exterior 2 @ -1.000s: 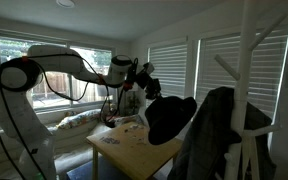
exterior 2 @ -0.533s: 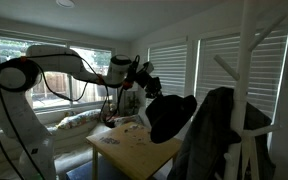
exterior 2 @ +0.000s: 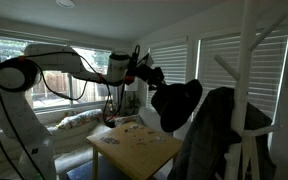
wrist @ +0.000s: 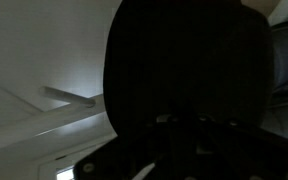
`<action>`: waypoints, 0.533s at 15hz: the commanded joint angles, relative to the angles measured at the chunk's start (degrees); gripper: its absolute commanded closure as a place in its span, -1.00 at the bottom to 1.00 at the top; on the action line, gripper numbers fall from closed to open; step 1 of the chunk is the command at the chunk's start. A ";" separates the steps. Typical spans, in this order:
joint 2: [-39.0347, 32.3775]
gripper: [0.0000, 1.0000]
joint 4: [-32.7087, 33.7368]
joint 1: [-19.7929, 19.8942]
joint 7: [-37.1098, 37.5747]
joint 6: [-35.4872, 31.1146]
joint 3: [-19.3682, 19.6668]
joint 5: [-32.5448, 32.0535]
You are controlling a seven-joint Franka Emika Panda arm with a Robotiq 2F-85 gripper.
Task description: Pick up the black hat and hang it on the white coat hanger stand
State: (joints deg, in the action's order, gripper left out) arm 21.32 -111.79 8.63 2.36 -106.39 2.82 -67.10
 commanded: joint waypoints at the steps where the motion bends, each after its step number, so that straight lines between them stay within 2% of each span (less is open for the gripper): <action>1: 1.15 0.97 2.50 -0.82 -2.78 -3.33 1.47 -7.22; 5: 1.15 0.97 5.62 -0.84 -4.80 -7.30 2.60 -12.87; 8: 0.46 0.97 8.81 -1.07 -6.04 -10.89 3.65 -14.73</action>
State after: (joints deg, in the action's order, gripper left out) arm 22.22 -106.07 8.62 -1.44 -113.75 4.72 -79.09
